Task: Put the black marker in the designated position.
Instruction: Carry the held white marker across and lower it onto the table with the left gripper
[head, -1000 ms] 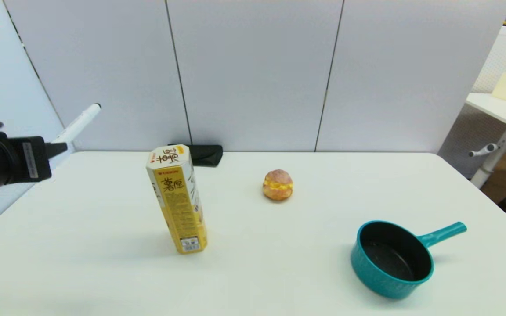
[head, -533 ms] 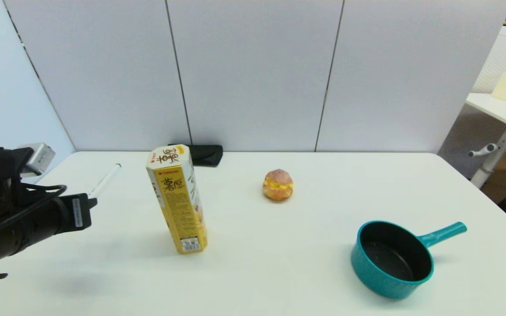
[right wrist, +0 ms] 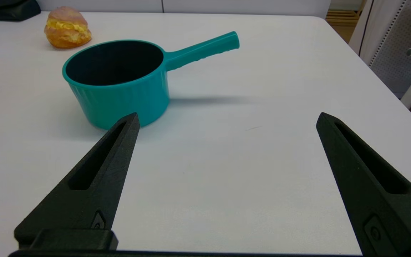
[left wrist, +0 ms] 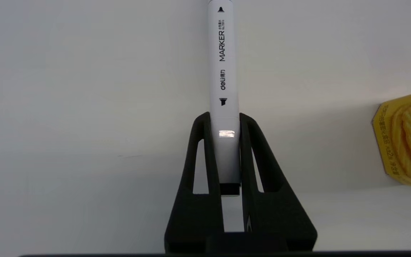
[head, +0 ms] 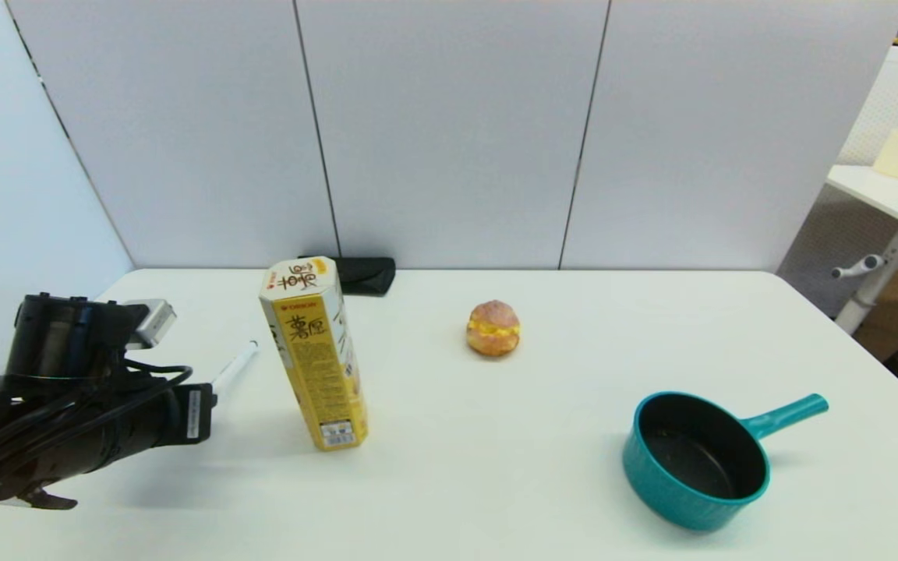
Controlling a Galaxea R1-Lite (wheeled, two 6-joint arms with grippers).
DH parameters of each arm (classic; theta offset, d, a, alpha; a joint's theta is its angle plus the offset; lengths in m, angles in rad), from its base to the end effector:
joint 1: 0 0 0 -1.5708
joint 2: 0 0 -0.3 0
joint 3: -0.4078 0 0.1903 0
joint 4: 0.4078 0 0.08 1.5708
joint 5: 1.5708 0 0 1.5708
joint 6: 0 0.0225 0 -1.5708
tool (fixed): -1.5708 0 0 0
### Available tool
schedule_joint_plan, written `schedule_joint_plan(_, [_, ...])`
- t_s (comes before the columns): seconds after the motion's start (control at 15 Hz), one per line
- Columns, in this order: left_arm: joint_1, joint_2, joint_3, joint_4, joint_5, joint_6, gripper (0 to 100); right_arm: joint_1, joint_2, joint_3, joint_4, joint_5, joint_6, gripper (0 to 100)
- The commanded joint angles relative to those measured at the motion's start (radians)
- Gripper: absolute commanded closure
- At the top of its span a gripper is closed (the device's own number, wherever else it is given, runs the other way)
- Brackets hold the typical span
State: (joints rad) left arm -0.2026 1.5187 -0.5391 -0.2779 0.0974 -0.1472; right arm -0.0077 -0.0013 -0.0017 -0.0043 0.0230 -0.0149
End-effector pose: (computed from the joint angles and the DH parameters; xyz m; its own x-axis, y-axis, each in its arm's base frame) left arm 0.2185 -0.0426 0.1305 0.7641 -0.0577 -0.6425 0.0334 0.9982 -0.0499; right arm -0.0230 0.0007 0.0764 0.9999 0.0153 0.0073 -0.0152 0.9998 -0.0151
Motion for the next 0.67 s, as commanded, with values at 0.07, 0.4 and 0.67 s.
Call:
schedule_joint_plan(0.07, [-0.015, 0.040, 0.013, -0.001, 0.001, -0.002, 100, 0.000, 0.001, 0.000, 0.000, 0.000, 0.000, 0])
schedule_joint_plan(0.4, [-0.031, 0.058, 0.011, -0.006, 0.001, -0.002, 100, 0.000, 0.001, 0.000, 0.000, 0.000, 0.000, 0])
schedule_joint_plan(0.67, [-0.035, 0.057, 0.010, -0.007, 0.001, -0.002, 0, 0.000, 0.001, 0.000, 0.000, 0.000, 0.000, 0])
